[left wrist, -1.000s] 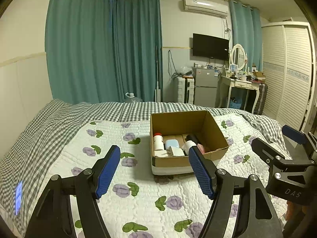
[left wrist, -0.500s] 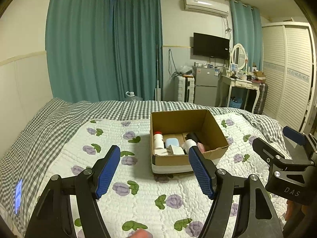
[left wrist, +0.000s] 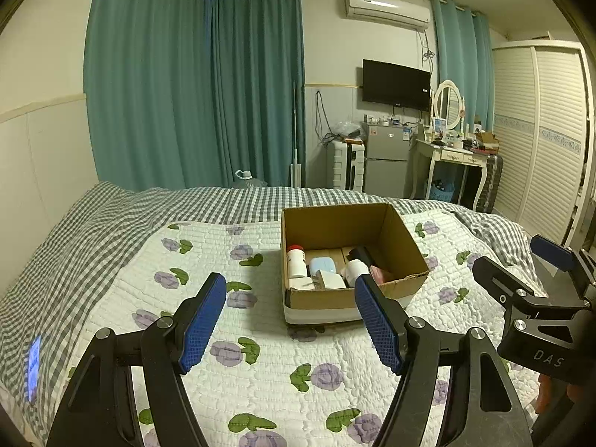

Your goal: Organize rigid objects

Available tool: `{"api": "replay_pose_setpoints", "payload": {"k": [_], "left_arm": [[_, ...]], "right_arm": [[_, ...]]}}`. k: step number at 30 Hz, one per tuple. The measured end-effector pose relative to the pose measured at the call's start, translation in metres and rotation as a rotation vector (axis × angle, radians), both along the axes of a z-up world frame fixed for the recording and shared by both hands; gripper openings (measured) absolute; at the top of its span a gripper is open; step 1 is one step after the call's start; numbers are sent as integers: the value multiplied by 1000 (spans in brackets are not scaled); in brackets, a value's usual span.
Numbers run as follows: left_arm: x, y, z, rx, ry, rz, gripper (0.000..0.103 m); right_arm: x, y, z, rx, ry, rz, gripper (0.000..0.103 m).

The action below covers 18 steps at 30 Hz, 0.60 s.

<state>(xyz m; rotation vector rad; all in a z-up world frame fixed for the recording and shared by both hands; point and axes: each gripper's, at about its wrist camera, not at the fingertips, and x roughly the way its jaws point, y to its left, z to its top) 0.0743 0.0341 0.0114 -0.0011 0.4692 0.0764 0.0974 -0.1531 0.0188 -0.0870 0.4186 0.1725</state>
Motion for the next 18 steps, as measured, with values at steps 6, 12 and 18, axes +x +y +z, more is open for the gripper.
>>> {"api": "replay_pose_setpoints", "payload": {"k": [6, 12, 18], "left_arm": [[0, -1, 0, 0, 1, 2, 74], [0, -1, 0, 1, 1, 2, 74], [0, 0, 1, 3, 2, 3, 74]], "right_arm": [[1, 0, 1, 1, 2, 3, 103], [1, -1, 1, 1, -2, 0, 103], [1, 0, 1, 1, 1, 1, 103]]}}
